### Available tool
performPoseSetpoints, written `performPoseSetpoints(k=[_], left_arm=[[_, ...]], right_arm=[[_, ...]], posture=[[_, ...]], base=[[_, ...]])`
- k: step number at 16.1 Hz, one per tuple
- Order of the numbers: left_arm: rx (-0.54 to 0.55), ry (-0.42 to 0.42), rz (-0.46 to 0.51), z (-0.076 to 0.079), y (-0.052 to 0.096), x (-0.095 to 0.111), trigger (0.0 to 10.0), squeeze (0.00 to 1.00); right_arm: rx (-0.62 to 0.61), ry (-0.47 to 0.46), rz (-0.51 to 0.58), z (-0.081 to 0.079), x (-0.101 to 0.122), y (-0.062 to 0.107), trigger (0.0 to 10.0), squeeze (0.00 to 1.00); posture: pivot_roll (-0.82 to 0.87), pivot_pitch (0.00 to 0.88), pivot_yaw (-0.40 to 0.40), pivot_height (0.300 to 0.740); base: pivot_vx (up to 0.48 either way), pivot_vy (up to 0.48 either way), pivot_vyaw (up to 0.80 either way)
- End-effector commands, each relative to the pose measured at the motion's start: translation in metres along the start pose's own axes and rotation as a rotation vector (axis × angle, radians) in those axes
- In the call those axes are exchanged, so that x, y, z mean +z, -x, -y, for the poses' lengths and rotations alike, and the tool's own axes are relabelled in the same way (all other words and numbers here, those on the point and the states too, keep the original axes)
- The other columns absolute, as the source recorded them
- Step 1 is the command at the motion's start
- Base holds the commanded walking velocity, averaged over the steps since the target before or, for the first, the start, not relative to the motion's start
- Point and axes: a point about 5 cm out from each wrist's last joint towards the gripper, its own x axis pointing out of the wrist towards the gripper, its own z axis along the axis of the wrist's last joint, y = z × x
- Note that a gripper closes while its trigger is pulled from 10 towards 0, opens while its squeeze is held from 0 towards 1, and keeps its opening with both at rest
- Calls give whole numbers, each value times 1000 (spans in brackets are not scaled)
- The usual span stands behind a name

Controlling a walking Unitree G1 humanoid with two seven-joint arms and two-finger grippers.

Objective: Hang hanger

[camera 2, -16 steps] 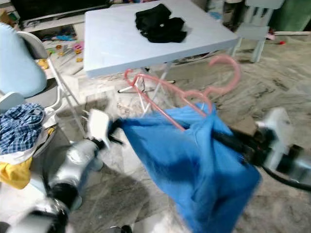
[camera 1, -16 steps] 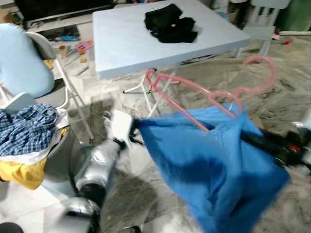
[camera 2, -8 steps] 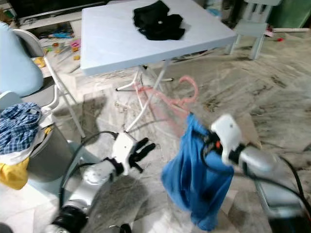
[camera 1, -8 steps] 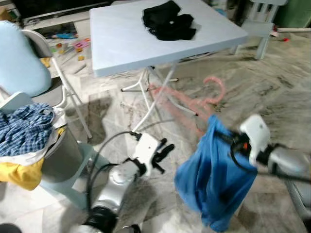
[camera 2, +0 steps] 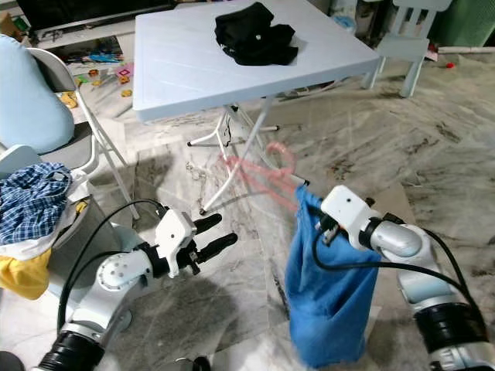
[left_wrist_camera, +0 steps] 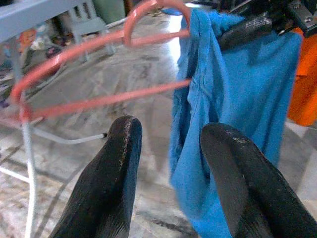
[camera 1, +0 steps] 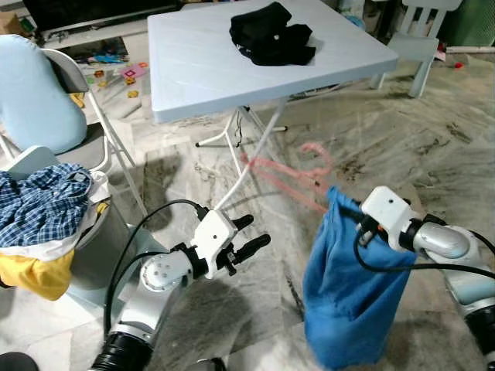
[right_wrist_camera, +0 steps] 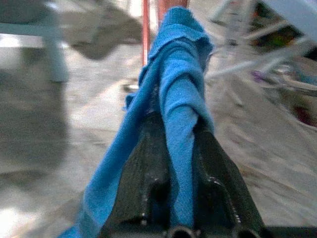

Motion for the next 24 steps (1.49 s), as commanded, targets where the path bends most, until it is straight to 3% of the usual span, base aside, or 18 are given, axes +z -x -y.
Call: performPoseSetpoints(k=[1, 2, 5, 8, 12, 13, 14, 17, 19, 21, 24], left_arm=[[-8, 2, -3, -3, 7, 1, 10000, 1000], [-46, 19, 7, -2, 9, 3, 10000, 1000], [-137, 2, 4, -1, 8, 7, 10000, 1000], [-182, -19, 4, -6, 8, 9, 10000, 1000], [-269, -12, -47, 3, 6, 1, 10000, 1000], [-285, 12, -31, 6, 2, 4, 10000, 639], [-318, 39, -11, 9, -2, 8, 10000, 0], [-354, 12, -18, 10, -6, 8, 10000, 0], [-358, 6, -25, 3, -5, 8, 10000, 0], [-359, -14, -47, -7, -4, 10, 10000, 0], [-393, -18, -71, -9, -4, 9, 10000, 0]], right_arm=[[84, 52, 34, 1, 7, 6, 10000, 0], [180, 108, 11, -2, 0, 16, 10000, 0], [313, 169, -25, -8, -14, 35, 10000, 0], [443, 136, -9, -14, -14, 58, 10000, 0], [432, 146, 21, -5, -9, 61, 10000, 0], [407, 164, 35, -2, -5, 58, 10000, 0], [405, 162, 42, -2, -4, 55, 10000, 0], [450, 153, 110, -8, 8, 56, 10000, 0], [508, 106, 159, -11, 17, 65, 10000, 0], [527, 128, 103, -13, 7, 71, 10000, 0], [534, 115, 106, -14, 10, 74, 10000, 0]], posture=[[-78, 47, 81, 740], [-87, 54, 76, 740], [-88, 67, 73, 740], [-88, 88, 74, 740], [-95, 95, 79, 740], [-100, 91, 80, 740], [-104, 87, 81, 740], [-106, 76, 83, 740], [-112, 69, 85, 740], [-118, 69, 87, 740], [-121, 73, 88, 740]], base=[[0, 0, 0], [0, 0, 0], [0, 0, 0], [0, 0, 0], [0, 0, 0], [0, 0, 0], [0, 0, 0], [0, 0, 0], [0, 0, 0], [0, 0, 0], [0, 0, 0]])
